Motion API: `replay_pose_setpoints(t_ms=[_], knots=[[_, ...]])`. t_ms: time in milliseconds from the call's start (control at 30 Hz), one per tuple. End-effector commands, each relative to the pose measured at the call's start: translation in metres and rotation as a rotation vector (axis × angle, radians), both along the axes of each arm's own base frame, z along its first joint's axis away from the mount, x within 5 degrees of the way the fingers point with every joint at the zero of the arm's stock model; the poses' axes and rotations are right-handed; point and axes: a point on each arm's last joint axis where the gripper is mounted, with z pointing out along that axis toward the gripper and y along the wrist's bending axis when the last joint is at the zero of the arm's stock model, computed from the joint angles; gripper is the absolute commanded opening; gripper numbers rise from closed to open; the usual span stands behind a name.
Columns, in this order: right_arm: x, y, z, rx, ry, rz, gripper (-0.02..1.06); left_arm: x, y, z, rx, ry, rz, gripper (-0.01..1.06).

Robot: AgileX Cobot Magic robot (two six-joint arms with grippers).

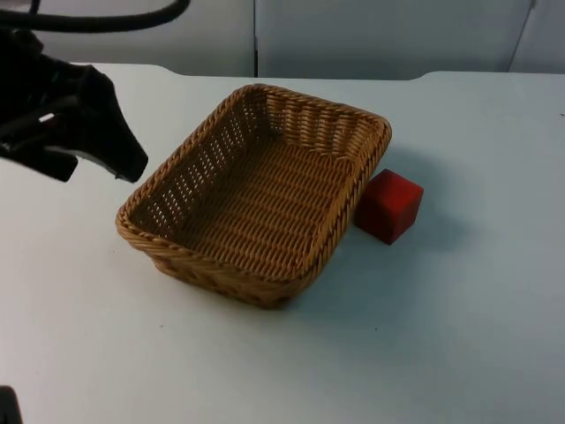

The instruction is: Pick up the basket with the left hand and place the cube into the basket with the right hand.

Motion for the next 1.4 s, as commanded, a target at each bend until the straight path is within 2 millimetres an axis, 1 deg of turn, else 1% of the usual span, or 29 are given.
replay_pose_setpoints(t_ms=[0,100,133,200,267,333,367,500,533,633,667,700,767,800,833,867,933,1000,1033,1067,1200,1233,1267,1300,1367], knots=[[0.000,-0.001,0.000,-0.005,-0.003,-0.001,0.00,0.018,-0.001,-0.005,0.034,-0.023,-0.009,0.74],[0.000,-0.001,0.000,-0.005,-0.003,-0.001,0.00,0.038,-0.001,-0.015,0.051,-0.050,0.017,0.74],[0.000,-0.001,0.000,-0.005,-0.003,-0.001,0.00,0.038,-0.001,-0.015,0.051,-0.050,0.017,0.74],[0.000,-0.001,0.000,-0.005,-0.003,-0.001,0.00,0.045,-0.002,-0.020,0.055,-0.048,0.025,0.74],[0.000,-0.001,0.000,-0.005,-0.003,-0.001,0.00,0.051,-0.002,-0.032,0.062,-0.026,0.030,0.74],[0.000,-0.001,0.000,-0.005,-0.003,-0.001,0.00,0.056,-0.002,-0.052,0.078,0.003,0.039,0.74],[0.000,-0.001,0.000,-0.005,-0.003,-0.001,0.00,0.056,-0.002,-0.052,0.078,0.003,0.039,0.74],[0.000,-0.001,0.000,-0.005,-0.003,-0.001,0.00,0.063,0.000,-0.080,0.106,0.035,0.059,0.74],[0.000,-0.001,0.000,-0.005,-0.003,-0.001,0.00,0.063,0.000,-0.080,0.106,0.035,0.059,0.74],[0.000,-0.001,0.000,-0.005,-0.003,-0.001,0.00,0.064,0.000,-0.097,0.116,0.066,0.070,0.74],[0.000,-0.001,0.000,-0.005,-0.003,-0.001,0.00,0.065,0.000,-0.103,0.108,0.080,0.083,0.71],[0.000,-0.001,0.000,-0.005,-0.003,-0.001,0.00,0.065,0.000,-0.103,0.108,0.080,0.083,0.71],[0.000,-0.001,0.000,-0.005,-0.003,-0.001,0.00,0.066,-0.001,-0.111,0.092,0.105,0.107,0.60],[0.000,-0.001,0.000,-0.005,-0.003,-0.001,0.00,0.067,-0.001,-0.116,0.087,0.107,0.126,0.47],[0.000,-0.001,0.000,-0.005,-0.003,-0.001,0.00,0.069,-0.002,-0.119,0.069,0.114,0.158,0.18],[0.000,-0.001,0.000,-0.005,-0.003,-0.001,0.00,0.069,-0.002,-0.119,0.069,0.114,0.158,0.18],[0.000,-0.001,0.000,-0.005,-0.003,-0.001,0.00,0.071,-0.003,-0.119,0.053,0.107,0.184,0.00],[0.000,-0.001,0.000,-0.005,-0.003,-0.001,0.00,0.072,-0.003,-0.116,0.028,0.102,0.215,0.00],[0.000,-0.001,0.000,-0.005,-0.003,-0.001,0.00,0.073,-0.003,-0.110,0.008,0.095,0.238,0.00],[0.000,-0.001,0.000,-0.005,-0.003,-0.001,0.00,0.073,-0.003,-0.110,0.008,0.095,0.238,0.00],[0.000,-0.001,0.000,-0.005,-0.003,-0.001,0.00,0.074,-0.004,-0.085,-0.039,0.046,0.275,0.00],[0.000,-0.001,0.000,-0.005,-0.003,-0.001,0.00,0.074,-0.004,-0.081,-0.045,0.039,0.282,0.00],[0.000,-0.001,0.000,-0.005,-0.003,-0.001,0.00,0.074,-0.004,-0.081,-0.045,0.039,0.282,0.00],[0.000,-0.001,0.000,-0.005,-0.003,-0.001,0.00,0.074,-0.004,-0.069,-0.054,0.018,0.287,0.00],[0.000,-0.001,0.000,-0.005,-0.003,-0.001,0.00,0.072,-0.004,-0.057,-0.066,-0.009,0.284,0.00]])
